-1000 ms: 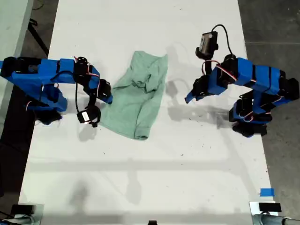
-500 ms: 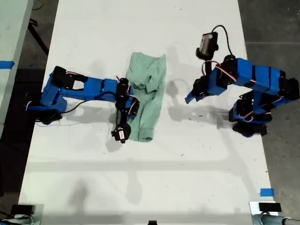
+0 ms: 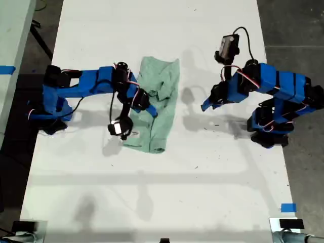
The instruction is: Fold t-shirt
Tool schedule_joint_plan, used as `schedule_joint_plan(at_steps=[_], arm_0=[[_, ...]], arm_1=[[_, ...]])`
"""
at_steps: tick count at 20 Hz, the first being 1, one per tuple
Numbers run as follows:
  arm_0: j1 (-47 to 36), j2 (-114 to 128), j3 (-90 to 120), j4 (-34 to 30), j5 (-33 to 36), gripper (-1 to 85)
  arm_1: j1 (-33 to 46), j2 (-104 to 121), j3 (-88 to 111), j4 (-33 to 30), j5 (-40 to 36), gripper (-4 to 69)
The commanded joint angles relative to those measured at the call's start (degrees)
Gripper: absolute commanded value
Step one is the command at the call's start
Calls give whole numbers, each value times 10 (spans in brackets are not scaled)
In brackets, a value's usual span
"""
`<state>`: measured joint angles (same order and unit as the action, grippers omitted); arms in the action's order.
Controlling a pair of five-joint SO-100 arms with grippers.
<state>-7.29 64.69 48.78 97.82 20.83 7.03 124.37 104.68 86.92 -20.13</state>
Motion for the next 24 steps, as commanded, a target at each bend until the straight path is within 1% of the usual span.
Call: schedule_joint_plan(at_steps=[1,3,5,6,7,9,10,12,16,24], arm_0=[[-31,131,25,81,11,308],[-9,206,100,83,13,307],[33,272,194,75,-1,305],[58,312,254,52,-15,302],[83,353,314,16,-29,294],[119,421,412,-72,-49,282],[129,436,443,-102,-53,280],[136,428,472,-138,-57,278],[152,364,475,-202,-60,280],[174,247,471,-263,-82,283]], arm_1=[[-19,39,-1,-4,13,160],[-46,49,2,-7,30,160],[-88,48,11,-21,50,148],[-108,47,21,-38,60,155],[-127,44,32,-67,67,172],[-148,11,37,-126,75,214],[-152,-18,28,-149,76,235],[-154,-91,-9,-179,71,261],[-157,-258,-135,-180,62,291],[-163,-490,-316,-194,62,312]])
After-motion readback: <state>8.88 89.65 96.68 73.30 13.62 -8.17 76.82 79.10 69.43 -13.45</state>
